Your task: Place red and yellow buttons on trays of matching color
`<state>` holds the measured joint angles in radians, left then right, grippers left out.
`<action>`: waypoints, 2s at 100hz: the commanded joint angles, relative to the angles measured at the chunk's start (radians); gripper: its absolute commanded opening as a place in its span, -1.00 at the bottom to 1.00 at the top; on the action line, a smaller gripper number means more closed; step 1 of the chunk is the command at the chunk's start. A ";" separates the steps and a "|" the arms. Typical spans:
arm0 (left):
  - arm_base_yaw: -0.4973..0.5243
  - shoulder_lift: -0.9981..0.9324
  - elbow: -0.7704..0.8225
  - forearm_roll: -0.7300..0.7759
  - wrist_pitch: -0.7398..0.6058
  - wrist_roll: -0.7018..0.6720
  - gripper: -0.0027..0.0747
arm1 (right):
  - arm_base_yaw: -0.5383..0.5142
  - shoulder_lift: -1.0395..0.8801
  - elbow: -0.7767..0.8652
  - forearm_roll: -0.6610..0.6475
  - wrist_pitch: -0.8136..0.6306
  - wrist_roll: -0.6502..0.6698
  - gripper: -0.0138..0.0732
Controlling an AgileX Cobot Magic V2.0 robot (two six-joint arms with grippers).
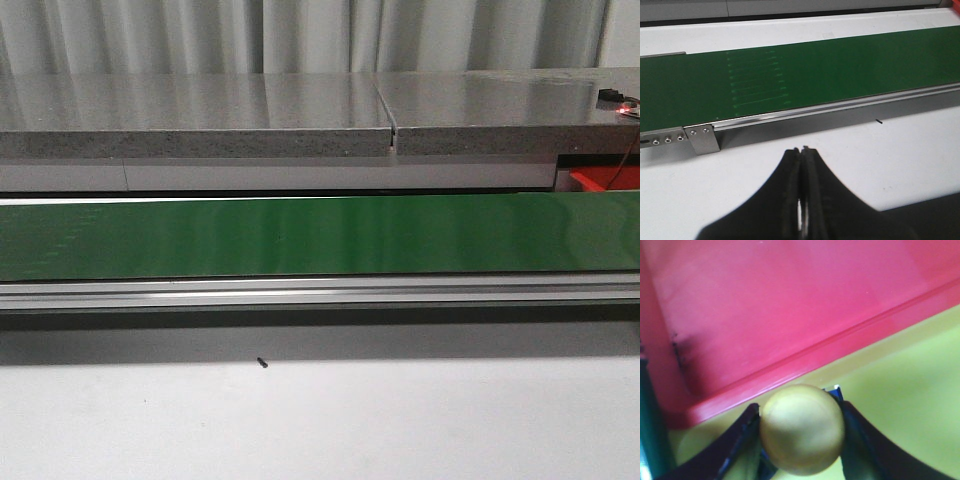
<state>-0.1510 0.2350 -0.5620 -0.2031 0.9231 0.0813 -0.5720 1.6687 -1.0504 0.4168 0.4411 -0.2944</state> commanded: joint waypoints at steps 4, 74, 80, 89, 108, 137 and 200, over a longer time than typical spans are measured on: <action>-0.010 0.010 -0.027 -0.018 -0.072 -0.010 -0.98 | -0.007 -0.006 -0.023 0.045 -0.090 -0.002 -0.24; -0.010 0.010 -0.027 -0.018 -0.072 -0.010 -0.98 | -0.007 0.032 -0.023 0.046 -0.053 -0.003 0.58; -0.010 0.010 -0.027 -0.018 -0.072 -0.010 -0.98 | -0.007 0.019 -0.023 0.045 -0.053 -0.006 0.58; -0.010 0.010 -0.027 -0.018 -0.072 -0.010 -0.98 | -0.007 -0.011 -0.023 0.040 -0.060 -0.021 0.58; -0.010 0.010 -0.027 -0.018 -0.072 -0.010 -0.98 | -0.007 -0.091 -0.023 0.027 -0.074 -0.021 0.55; -0.010 0.010 -0.027 -0.018 -0.072 -0.010 -0.98 | 0.109 -0.177 -0.023 -0.002 -0.035 -0.021 -0.41; -0.010 0.010 -0.027 -0.018 -0.072 -0.010 -0.98 | 0.394 -0.465 0.130 -0.080 -0.054 -0.021 -0.89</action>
<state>-0.1510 0.2350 -0.5620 -0.2031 0.9231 0.0813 -0.1926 1.2788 -0.9260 0.3391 0.4554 -0.3023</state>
